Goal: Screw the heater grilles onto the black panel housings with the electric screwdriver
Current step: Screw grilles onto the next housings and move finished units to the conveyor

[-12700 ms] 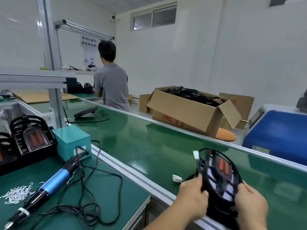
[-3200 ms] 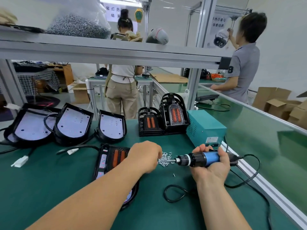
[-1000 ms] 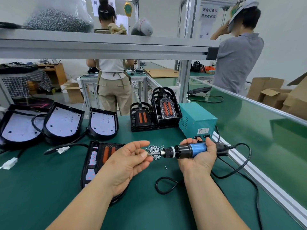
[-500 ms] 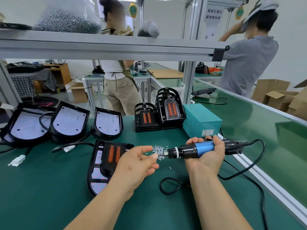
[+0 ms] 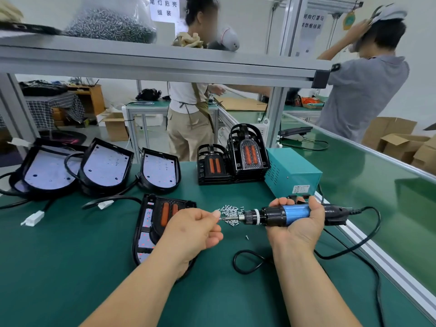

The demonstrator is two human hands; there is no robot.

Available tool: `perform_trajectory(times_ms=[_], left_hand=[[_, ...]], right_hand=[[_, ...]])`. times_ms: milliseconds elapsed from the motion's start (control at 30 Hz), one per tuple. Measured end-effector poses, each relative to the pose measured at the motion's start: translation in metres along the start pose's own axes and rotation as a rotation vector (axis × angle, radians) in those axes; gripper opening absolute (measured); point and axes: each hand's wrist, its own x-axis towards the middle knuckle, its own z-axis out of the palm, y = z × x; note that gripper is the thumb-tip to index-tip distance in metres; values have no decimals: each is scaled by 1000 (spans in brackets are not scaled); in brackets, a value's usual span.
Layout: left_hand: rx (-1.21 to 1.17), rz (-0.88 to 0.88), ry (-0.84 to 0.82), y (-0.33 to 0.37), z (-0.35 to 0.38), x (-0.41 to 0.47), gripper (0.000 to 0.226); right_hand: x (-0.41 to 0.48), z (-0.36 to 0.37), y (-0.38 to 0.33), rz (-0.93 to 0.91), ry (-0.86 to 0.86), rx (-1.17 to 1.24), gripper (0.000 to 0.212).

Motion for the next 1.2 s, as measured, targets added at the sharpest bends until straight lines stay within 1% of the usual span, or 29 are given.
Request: perform_trajectory(times_ms=[200,300,333,367,400,433,467,533,567,600,633,667,700,733,800,867,900,933,1000,1067,1133,1200], left_hand=[[64,43,20,-3,1,2,21],[76,37,21,-5,2,0,21],[107,45,15,-5,3,-1,22],[195,73,15,-4,3,-2,22],[332,127,33,-2,-1,-3,23],[457,194,79,3,-8,-2,24],[548,260,160,8,-20,-2,33],[631,344,385,16,-52,3,54],[658,313,476,19,-70,5,64],[655,209,508,19,-85,6,73],[603,72,476,19,-95,5,83],[547,-60,403,16,-99,4,91],[497,-148,310,13,-100,3,95],[440,-205,206,10,-101,3,92],[308,-266,57,5,-101,6,65],[174,-262,-8,2,-97,8,36],[122,-248,-18,1,-96,10,26],[83,-234,-23,0,-95,12,22],[49,-174,-32,3,-91,13,23],[68,-70,-6,5,-88,13,28],[98,7,17,7,-85,13,34],[131,59,11,7,-83,11,39]], right_hand=[[-1,-1,2,5,-16,-18,20],[-3,0,2,-3,-13,-39,20],[-3,0,1,-5,-11,-42,20],[-3,0,1,-8,-9,-41,19],[-3,0,0,-12,-9,-41,19],[-3,0,-1,-15,-10,-45,19],[-3,1,-1,-20,-12,-52,19],[-4,2,-1,-38,-13,-62,19],[-4,4,-1,-48,-11,-63,18],[-5,5,-1,-57,-10,-66,18],[-5,7,0,-65,-11,-71,18],[-6,10,2,-75,-16,-82,18],[-7,13,4,-86,-25,-97,17],[-8,17,7,-98,-37,-113,16],[-10,23,14,-118,-65,-140,16],[-12,28,22,-133,-80,-163,17],[-13,30,26,-139,-89,-177,17],[-13,31,29,-146,-99,-190,16],[-15,34,32,-170,-122,-210,14],[-17,35,32,-221,-155,-237,11],[-22,38,30,-283,-182,-252,15],[-29,46,29,-341,-212,-230,24]])
